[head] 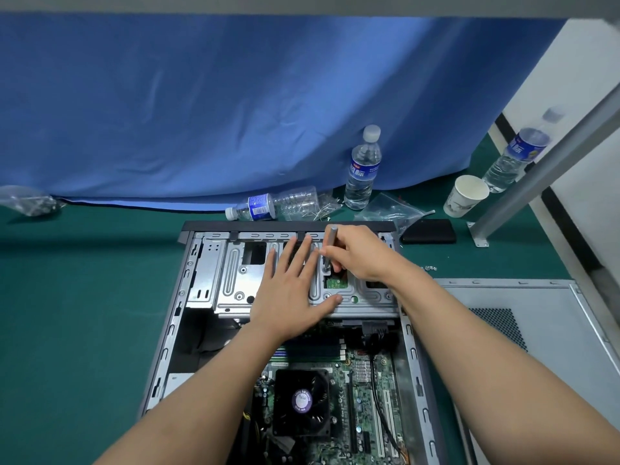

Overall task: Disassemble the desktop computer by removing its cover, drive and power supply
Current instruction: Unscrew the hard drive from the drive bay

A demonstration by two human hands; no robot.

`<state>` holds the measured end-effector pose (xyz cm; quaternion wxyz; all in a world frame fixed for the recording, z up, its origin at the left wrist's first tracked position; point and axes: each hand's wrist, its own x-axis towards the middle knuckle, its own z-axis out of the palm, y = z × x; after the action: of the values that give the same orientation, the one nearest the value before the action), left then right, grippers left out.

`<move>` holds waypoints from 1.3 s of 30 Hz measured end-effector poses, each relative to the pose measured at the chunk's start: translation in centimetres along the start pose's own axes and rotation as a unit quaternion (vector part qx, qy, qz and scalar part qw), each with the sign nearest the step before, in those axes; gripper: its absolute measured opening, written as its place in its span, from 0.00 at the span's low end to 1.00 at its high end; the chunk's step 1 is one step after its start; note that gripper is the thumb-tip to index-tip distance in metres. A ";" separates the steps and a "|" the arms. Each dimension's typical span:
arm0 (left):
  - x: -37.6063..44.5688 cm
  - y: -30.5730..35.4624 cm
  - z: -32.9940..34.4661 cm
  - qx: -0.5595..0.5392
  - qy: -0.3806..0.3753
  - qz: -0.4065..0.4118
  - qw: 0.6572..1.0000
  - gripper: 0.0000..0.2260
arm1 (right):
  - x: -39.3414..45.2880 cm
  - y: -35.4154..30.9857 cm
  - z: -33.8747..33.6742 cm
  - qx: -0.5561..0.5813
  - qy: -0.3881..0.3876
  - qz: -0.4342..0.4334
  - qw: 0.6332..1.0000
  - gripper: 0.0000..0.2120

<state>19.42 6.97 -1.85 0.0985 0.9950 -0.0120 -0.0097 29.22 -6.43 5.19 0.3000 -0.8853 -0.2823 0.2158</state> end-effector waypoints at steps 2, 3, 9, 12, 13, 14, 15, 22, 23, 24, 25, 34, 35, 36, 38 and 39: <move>0.0 0.0 0.0 0.001 -0.003 -0.001 1.000 0.41 | 0.3 0.0 -0.3 -0.010 -0.020 -0.010 1.000 0.09; 0.0 0.0 0.0 0.001 -0.003 -0.001 1.000 0.41 | 0.4 -0.1 -0.5 -0.016 -0.032 -0.017 0.999 0.08; 0.0 0.0 -0.1 -0.003 -0.007 0.000 1.000 0.41 | 0.5 -0.3 -2.1 -0.062 -0.098 -0.036 0.993 0.05; 0.0 0.0 -0.1 -0.008 -0.003 0.001 1.000 0.40 | 0.7 -1.2 -2.0 -0.073 -0.095 -0.025 0.993 0.04; 0.0 0.1 -0.2 -0.010 -0.003 0.001 1.000 0.39 | 0.9 -1.5 -2.0 -0.062 -0.098 -0.013 0.993 0.04; 0.0 0.0 -0.1 -0.011 -0.002 0.001 1.000 0.39 | 1.0 -1.9 -2.1 -0.056 -0.106 0.000 0.993 0.04; -0.1 0.0 -0.1 -0.010 -0.003 0.001 1.000 0.39 | 1.2 -2.3 -2.2 -0.059 -0.113 0.011 0.992 0.04; 0.0 0.0 0.0 -0.007 -0.003 0.000 1.000 0.41 | 1.8 -4.6 -2.4 -0.244 -0.100 0.038 0.964 0.05; 0.0 0.0 0.0 -0.007 -0.002 0.000 1.000 0.41 | 1.7 -4.7 -2.4 -0.264 -0.094 0.037 0.959 0.05; 0.0 0.0 0.0 -0.007 0.000 -0.001 1.000 0.41 | 1.7 -4.7 -2.4 -0.277 -0.090 0.035 0.956 0.07; 0.0 0.1 0.0 -0.008 0.000 -0.001 1.000 0.41 | 1.6 -4.7 -2.3 -0.286 -0.088 0.033 0.954 0.09; 0.0 0.1 -0.2 -0.010 -0.005 -0.002 1.000 0.42 | 1.1 -3.7 -1.6 -0.212 -0.051 -0.009 0.976 0.07; 0.0 0.1 -0.2 -0.010 -0.006 -0.002 1.000 0.41 | 1.1 -3.6 -1.6 -0.205 -0.050 -0.014 0.977 0.06; 0.0 0.1 -0.2 -0.011 -0.005 -0.002 1.000 0.41 | 1.1 -3.5 -1.7 -0.201 -0.053 -0.018 0.978 0.04; 0.0 0.2 -0.3 -0.010 -0.006 -0.004 1.000 0.41 | 1.0 -3.5 -1.8 -0.197 -0.066 -0.025 0.978 0.03; -0.1 0.2 -0.3 -0.008 -0.007 -0.004 1.000 0.41 | 1.0 -3.5 -1.9 -0.196 -0.076 -0.028 0.977 0.03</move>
<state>19.37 6.85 -1.52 0.1063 0.9942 -0.0086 -0.0169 29.74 -4.25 8.68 0.1038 -0.8997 -0.3656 0.2148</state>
